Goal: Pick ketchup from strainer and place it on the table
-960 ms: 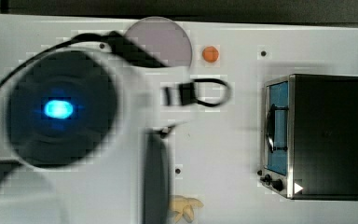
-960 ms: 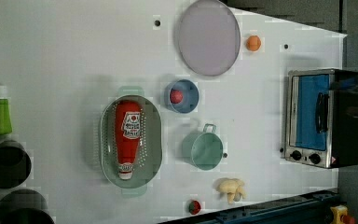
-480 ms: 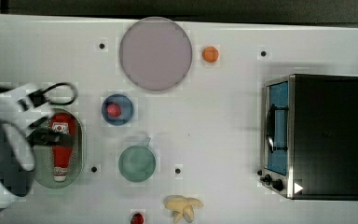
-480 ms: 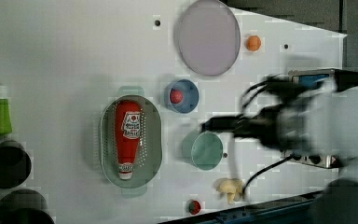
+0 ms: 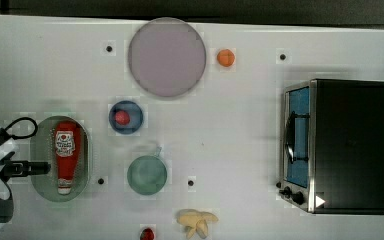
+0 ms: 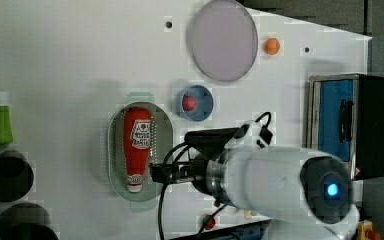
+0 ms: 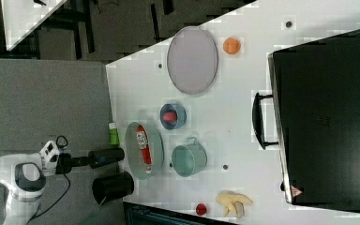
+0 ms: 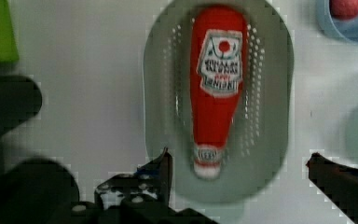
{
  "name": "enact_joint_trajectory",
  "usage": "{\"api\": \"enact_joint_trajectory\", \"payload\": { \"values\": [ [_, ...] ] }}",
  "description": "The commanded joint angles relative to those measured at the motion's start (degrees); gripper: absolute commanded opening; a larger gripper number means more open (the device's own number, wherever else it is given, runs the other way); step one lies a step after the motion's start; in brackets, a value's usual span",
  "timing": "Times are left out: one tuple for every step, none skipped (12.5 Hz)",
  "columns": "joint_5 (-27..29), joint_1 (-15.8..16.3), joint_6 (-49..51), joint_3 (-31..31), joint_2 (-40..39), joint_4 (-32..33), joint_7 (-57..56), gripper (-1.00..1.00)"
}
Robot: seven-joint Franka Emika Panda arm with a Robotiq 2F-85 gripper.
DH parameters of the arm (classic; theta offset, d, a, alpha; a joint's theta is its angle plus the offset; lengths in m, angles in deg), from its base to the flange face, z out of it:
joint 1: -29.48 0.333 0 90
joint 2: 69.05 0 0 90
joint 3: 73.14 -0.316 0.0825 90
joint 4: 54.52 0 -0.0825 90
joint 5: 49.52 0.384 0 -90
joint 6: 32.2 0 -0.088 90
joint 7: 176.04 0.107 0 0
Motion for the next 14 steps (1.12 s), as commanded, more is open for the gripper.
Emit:
{"api": "enact_joint_trajectory", "payload": {
  "values": [
    [-6.6, -0.7, -8.3, 1.6, -4.9, 3.6, 5.7, 1.00],
    [-8.7, -0.6, -11.4, 1.6, -7.1, 4.4, 7.1, 1.00],
    [-10.6, -0.6, -13.9, 1.7, -9.4, 4.9, 8.3, 1.00],
    [-12.5, -0.5, -15.6, 1.7, -11.8, 4.8, 9.0, 1.00],
    [-14.4, -0.5, -17.2, 1.9, -14.1, 4.7, 9.8, 1.00],
    [-16.4, -0.4, -18.6, 2.3, -16.2, 4.6, 10.6, 1.00],
    [-18.5, -0.4, -20.2, 2.6, -18.1, 4.5, 11.3, 1.00],
    [-20.6, -0.3, -21.6, 2.9, -19.9, 4.5, 12.3, 1.00],
    [-22.3, -0.2, -22.7, 3.1, -21.6, 4.5, 13.7, 1.00],
    [-23.5, -0.1, -24.0, 3.2, -23.2, 4.3, 15.5, 1.00],
    [-24.4, 0.1, -25.1, 3.4, -24.6, 4.1, 17.0, 1.00],
    [-25.4, 0.4, -25.6, 3.8, -25.9, 3.6, 17.7, 1.00],
    [-26.5, 0.7, -25.6, 4.2, -26.8, 3.0, 17.8, 1.00],
    [-27.4, 1.0, -25.6, 4.6, -27.5, 2.5, 17.8, 0.91]
  ]
}}
